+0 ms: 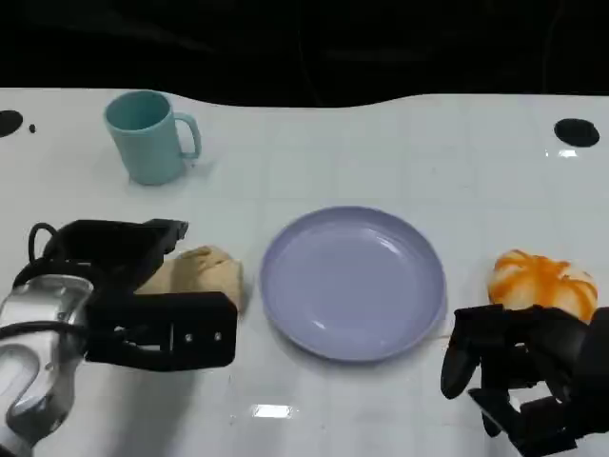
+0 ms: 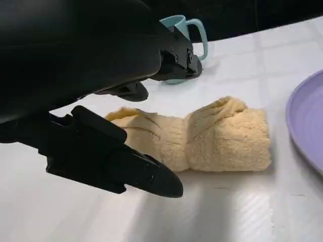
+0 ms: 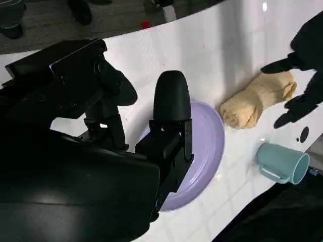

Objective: Grasp the towel on the left side of the plate with the left hand and place it into the plate.

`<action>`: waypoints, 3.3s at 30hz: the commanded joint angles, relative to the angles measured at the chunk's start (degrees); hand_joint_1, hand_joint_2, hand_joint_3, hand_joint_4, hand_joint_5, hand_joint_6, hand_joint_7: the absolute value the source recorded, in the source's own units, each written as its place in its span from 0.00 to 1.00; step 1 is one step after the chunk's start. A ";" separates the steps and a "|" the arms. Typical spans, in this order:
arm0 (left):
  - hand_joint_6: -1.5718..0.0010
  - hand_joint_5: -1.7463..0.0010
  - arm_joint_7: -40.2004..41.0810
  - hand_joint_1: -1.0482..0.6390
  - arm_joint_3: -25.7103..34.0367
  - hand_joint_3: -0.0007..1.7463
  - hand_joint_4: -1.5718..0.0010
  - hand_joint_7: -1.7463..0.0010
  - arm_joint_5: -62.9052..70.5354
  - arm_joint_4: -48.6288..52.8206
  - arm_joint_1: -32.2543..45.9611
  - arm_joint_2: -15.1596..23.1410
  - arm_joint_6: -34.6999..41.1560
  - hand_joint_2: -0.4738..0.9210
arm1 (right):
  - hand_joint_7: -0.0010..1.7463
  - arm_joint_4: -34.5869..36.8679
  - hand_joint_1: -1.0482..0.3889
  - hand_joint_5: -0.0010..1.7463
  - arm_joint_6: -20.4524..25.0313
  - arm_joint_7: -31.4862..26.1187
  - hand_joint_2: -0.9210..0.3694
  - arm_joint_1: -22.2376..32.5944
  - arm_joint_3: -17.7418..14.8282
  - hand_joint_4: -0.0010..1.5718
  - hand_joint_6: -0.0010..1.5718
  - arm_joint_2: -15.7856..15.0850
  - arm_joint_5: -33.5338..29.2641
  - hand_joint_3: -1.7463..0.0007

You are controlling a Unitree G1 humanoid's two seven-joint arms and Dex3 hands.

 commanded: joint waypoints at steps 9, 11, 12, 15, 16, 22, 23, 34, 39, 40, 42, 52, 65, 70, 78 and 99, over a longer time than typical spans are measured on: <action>0.73 0.91 4.58 0.30 -2.99 0.02 0.60 0.97 -0.21 24.62 -9.06 -5.31 -6.56 1.00 | 0.81 -0.99 0.77 0.96 0.48 0.00 0.25 0.48 -0.73 0.44 0.44 -0.48 0.55 0.40; 0.67 0.89 6.24 0.34 -2.53 0.03 0.53 0.96 -1.32 27.51 -9.41 -6.00 -8.28 1.00 | 0.81 -1.21 0.77 0.96 0.78 -0.08 0.25 0.48 -0.70 0.44 0.44 -0.47 0.49 0.40; 0.58 0.83 7.61 0.38 -2.23 0.05 0.46 0.95 -1.77 28.79 -9.45 -6.36 -8.99 1.00 | 0.81 -1.32 0.77 0.96 0.98 -0.11 0.25 0.47 -0.72 0.44 0.44 -0.46 0.51 0.40; 0.40 0.64 11.93 0.44 -2.05 0.10 0.47 0.96 -2.44 31.64 -9.55 -6.79 -11.33 1.00 | 0.81 -1.34 0.77 0.97 0.98 -0.07 0.25 0.45 -0.84 0.44 0.44 -0.51 0.52 0.40; 0.34 0.50 12.73 0.46 -1.97 0.12 0.48 0.95 -2.73 32.15 -9.58 -6.78 -11.95 1.00 | 0.81 -1.23 0.77 0.97 0.75 -0.01 0.25 0.45 -0.87 0.44 0.44 -0.55 0.51 0.39; 0.36 0.10 19.85 0.46 -0.87 0.10 0.47 0.70 -4.02 33.25 -8.89 -6.23 -16.09 1.00 | 0.81 -1.30 0.77 0.97 1.24 0.07 0.25 0.28 -0.94 0.44 0.44 -0.48 0.78 0.39; 0.40 0.05 21.41 0.47 -0.61 0.10 0.49 0.63 -4.15 33.02 -8.65 -6.12 -16.69 1.00 | 0.81 -1.26 0.77 0.97 1.17 0.04 0.25 0.29 -0.88 0.44 0.44 -0.50 0.70 0.39; 0.70 0.00 25.73 0.46 2.90 0.16 0.52 0.01 -5.39 25.27 -7.53 -4.45 -18.13 1.00 | 0.81 -0.82 0.77 0.97 1.19 -0.47 0.25 0.15 -0.15 0.44 0.44 0.08 0.24 0.39; 0.68 0.00 24.60 0.47 4.51 0.17 0.51 0.00 -6.27 20.28 -7.37 -5.11 -17.30 1.00 | 0.82 -0.56 0.76 0.96 1.11 -0.55 0.25 -0.08 0.05 0.44 0.44 0.30 0.11 0.39; 0.68 0.00 24.19 0.47 4.63 0.17 0.51 0.00 -6.46 19.35 -7.41 -5.28 -17.12 0.99 | 0.82 -0.51 0.76 0.96 1.02 -0.52 0.25 -0.09 0.01 0.44 0.44 0.33 0.17 0.39; 0.69 0.00 24.06 0.47 4.56 0.16 0.50 0.00 -6.58 17.62 -7.52 -5.54 -17.60 0.99 | 0.82 -0.36 0.77 0.96 0.98 -0.37 0.25 -0.07 -0.18 0.44 0.44 0.39 0.46 0.39; 0.65 0.00 23.47 0.47 3.39 0.13 0.46 0.01 -6.78 13.38 -9.83 -10.53 -20.13 0.97 | 0.82 0.51 0.76 0.96 0.63 0.34 0.25 -0.03 -0.77 0.44 0.43 -0.21 0.83 0.39; 0.64 0.00 21.74 0.51 -0.66 0.14 0.46 0.00 -5.36 12.55 -11.16 -19.22 -18.32 0.97 | 0.83 -0.36 0.77 0.97 -0.30 0.58 0.24 1.03 -0.49 0.44 0.43 -0.37 0.35 0.39; 0.65 0.00 19.40 0.49 -1.59 0.24 0.47 0.00 -5.65 13.62 -11.64 -20.81 -17.71 0.92 | 0.82 -1.19 0.76 0.97 0.24 0.49 0.25 0.95 -0.28 0.44 0.43 -0.37 0.20 0.39; 0.51 0.19 13.95 0.46 -3.31 0.08 0.60 0.68 -5.13 13.65 -11.90 -21.41 -14.66 0.98 | 0.82 -2.17 0.77 0.97 0.54 0.59 0.25 1.30 -0.44 0.44 0.43 -0.34 0.45 0.39; 0.88 0.82 3.32 0.18 -1.79 0.04 0.91 0.99 -4.87 0.40 -7.65 -14.51 -11.48 1.00 | 0.83 -2.30 0.76 0.97 0.48 0.75 0.26 1.52 -1.13 0.44 0.43 -0.78 0.72 0.39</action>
